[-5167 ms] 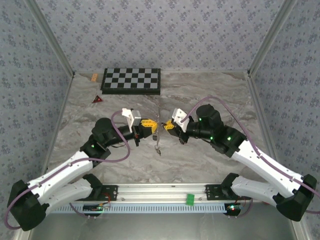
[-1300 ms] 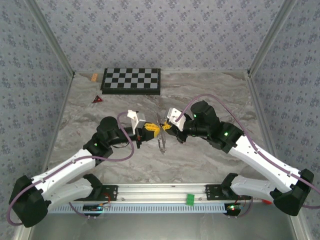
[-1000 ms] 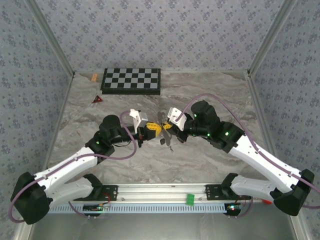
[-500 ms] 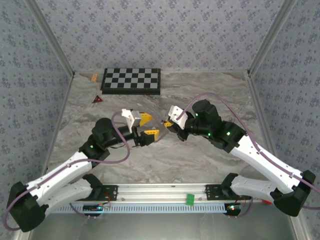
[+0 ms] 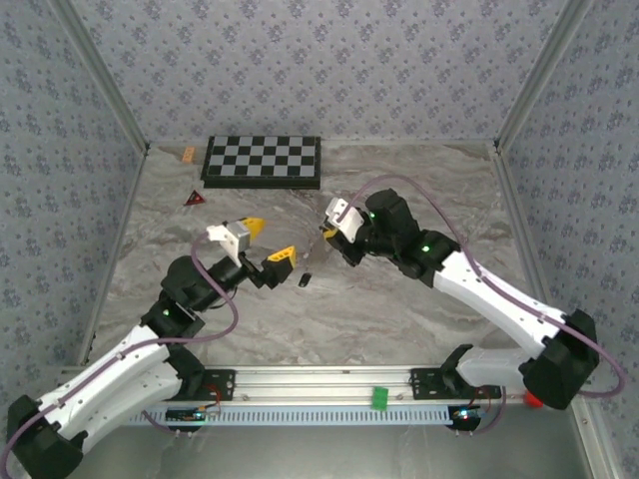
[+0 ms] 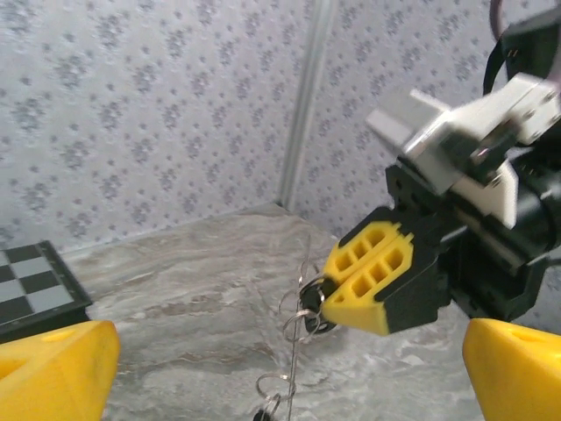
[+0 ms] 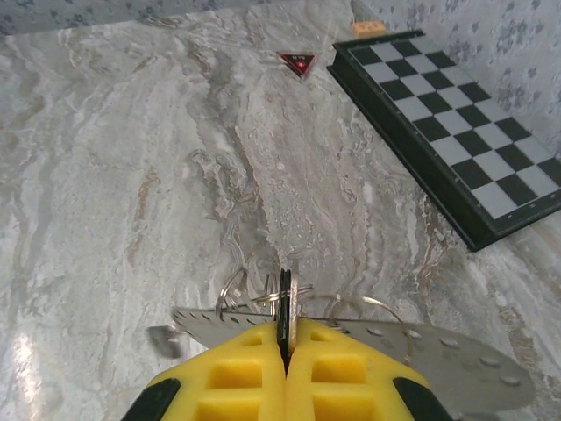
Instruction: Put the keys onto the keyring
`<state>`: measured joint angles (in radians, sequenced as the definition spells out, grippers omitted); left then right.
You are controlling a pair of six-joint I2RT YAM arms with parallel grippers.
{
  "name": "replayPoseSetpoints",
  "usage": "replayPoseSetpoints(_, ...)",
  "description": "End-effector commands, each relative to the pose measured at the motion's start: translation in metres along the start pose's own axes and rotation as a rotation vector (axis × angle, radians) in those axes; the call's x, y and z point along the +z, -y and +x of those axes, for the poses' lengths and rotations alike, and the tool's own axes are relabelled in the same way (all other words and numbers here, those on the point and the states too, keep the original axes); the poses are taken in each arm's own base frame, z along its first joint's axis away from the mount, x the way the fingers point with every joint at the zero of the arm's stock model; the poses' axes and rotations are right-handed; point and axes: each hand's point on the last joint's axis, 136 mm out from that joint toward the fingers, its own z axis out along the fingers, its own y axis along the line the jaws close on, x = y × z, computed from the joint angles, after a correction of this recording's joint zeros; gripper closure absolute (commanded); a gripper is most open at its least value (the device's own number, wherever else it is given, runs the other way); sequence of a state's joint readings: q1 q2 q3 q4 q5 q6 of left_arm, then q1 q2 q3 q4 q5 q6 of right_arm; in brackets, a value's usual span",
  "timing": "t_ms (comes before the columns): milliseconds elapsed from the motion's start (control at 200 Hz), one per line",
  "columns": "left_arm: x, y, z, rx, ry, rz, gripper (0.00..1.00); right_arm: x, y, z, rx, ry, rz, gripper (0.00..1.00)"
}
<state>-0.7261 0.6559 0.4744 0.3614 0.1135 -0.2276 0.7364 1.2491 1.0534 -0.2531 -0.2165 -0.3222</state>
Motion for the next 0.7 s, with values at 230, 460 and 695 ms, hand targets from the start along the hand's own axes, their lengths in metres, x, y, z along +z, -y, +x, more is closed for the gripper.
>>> replayPoseSetpoints(230, -0.025, -0.028, -0.021, -0.016, 0.134, -0.171, 0.0, 0.083, 0.021, -0.017, 0.068, 0.057, -0.016, 1.0)
replayPoseSetpoints(460, -0.037, -0.035, -0.025, -0.015, 0.182, -0.212, 0.0, 0.146, 0.039, -0.034, 0.083, 0.062, -0.04, 1.0)
replayPoseSetpoints(695, -0.042, -0.039, -0.026, -0.009, 0.195, -0.238, 0.0, 0.187, 0.058, -0.031, 0.146, 0.046, -0.06, 1.0)
